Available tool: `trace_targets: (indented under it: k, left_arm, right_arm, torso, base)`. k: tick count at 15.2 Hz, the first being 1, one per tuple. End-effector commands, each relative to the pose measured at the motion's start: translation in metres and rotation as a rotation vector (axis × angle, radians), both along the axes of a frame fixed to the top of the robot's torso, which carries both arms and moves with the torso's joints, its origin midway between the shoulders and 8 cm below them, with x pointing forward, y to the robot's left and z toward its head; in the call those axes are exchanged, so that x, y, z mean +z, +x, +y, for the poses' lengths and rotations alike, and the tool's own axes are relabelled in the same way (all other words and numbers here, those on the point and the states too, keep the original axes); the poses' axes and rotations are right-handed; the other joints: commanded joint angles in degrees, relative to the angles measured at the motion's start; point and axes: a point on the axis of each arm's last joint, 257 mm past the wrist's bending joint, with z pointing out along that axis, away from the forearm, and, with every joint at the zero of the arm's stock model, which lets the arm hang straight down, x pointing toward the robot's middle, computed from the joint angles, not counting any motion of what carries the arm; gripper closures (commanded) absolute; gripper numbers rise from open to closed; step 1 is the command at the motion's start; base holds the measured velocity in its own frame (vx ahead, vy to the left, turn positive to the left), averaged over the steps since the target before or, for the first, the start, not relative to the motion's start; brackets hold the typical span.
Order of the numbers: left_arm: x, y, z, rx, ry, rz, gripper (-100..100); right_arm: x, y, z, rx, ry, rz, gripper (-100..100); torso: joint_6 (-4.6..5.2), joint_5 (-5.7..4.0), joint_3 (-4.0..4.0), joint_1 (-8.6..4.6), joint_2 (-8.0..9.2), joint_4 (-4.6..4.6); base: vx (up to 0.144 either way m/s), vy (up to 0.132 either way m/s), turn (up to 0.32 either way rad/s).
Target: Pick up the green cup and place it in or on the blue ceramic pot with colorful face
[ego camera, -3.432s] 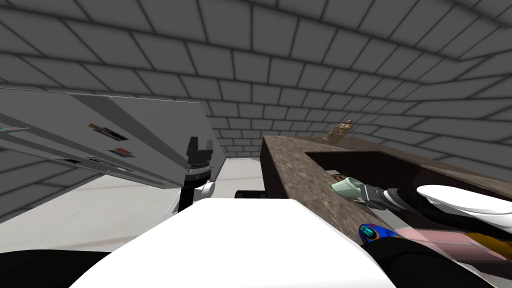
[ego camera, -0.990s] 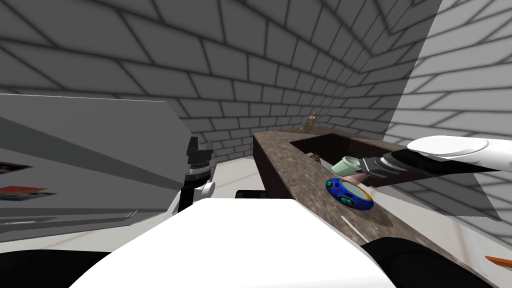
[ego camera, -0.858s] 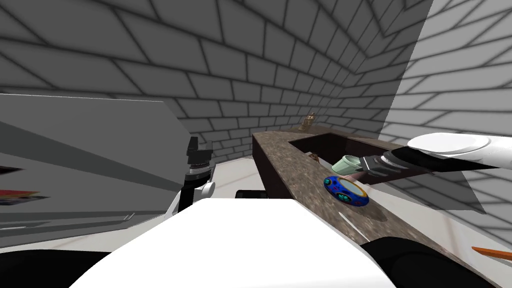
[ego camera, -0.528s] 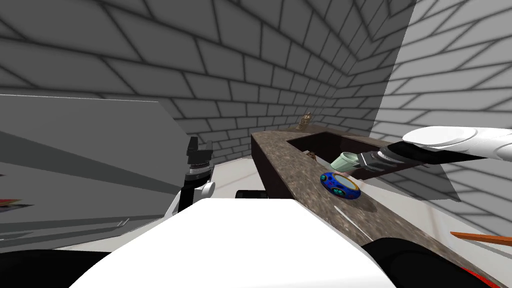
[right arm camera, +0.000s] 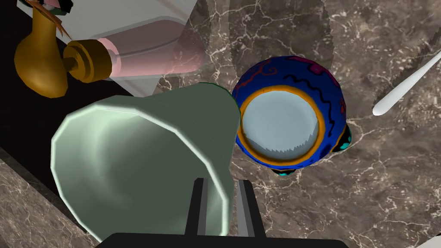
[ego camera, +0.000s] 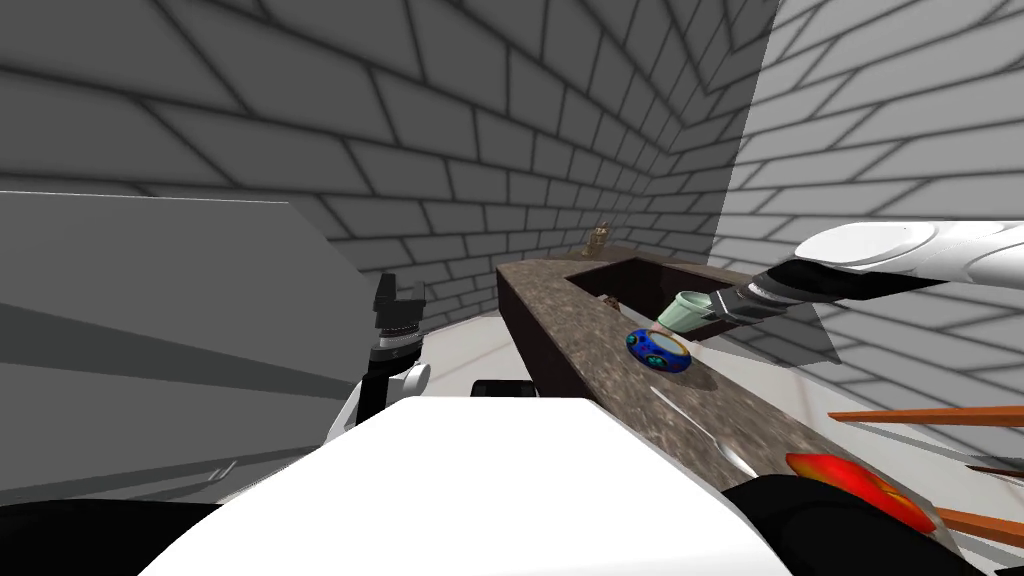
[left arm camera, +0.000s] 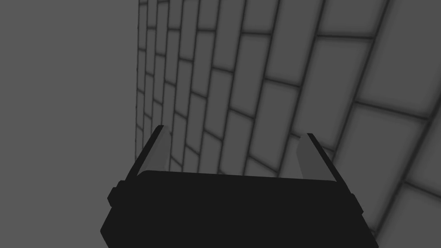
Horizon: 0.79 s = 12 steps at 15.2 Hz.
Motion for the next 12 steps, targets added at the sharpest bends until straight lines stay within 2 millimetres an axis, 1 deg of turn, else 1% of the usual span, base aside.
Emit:
trace_targets:
  k: [1,2,8,9,10,12]
  left_arm:
    - [0.0,0.0,0.0,0.0,0.0,0.0,0]
    - [0.0,0.0,0.0,0.0,0.0,0.0,0]
    - [0.0,0.0,0.0,0.0,0.0,0.0,0]
    - [0.0,0.0,0.0,0.0,0.0,0.0,0]
    - [0.0,0.0,0.0,0.0,0.0,0.0,0]
    - [0.0,0.0,0.0,0.0,0.0,0.0,0]
  right_arm:
    - [0.014,0.01,0.008,-0.007,-0.001,-0.001,100]
    - [0.014,0.01,0.008,-0.007,-0.001,-0.001,100]
    - [0.044,0.035,0.032,-0.011,-0.005,-0.005,100]
    - [0.038,0.031,0.026,-0.007,-0.007,-0.004,100]
    - [0.039,0.032,0.027,-0.009,-0.005,-0.004,-100]
    - [0.039,0.032,0.027,-0.009,-0.005,-0.003,-100]
  torso:
    - [0.0,0.0,0.0,0.0,0.0,0.0]
    - [0.06,0.01,0.03,0.03,0.04,0.01]
    - [0.09,0.06,0.07,0.09,0.07,0.06]
    - [0.09,0.08,0.09,0.11,0.1,0.08]
    - [0.07,0.06,0.07,0.09,0.07,0.06]
    - [0.06,0.04,0.0,0.02,-0.04,0.03]
  base:
    - [-0.046,0.032,-0.224]
    - [-0.042,0.035,-0.151]
    - [-0.04,0.027,-0.137]
    - [-0.03,0.021,-0.054]
    - [-0.011,0.008,-0.005]
    - [-0.003,0.002,-0.001]
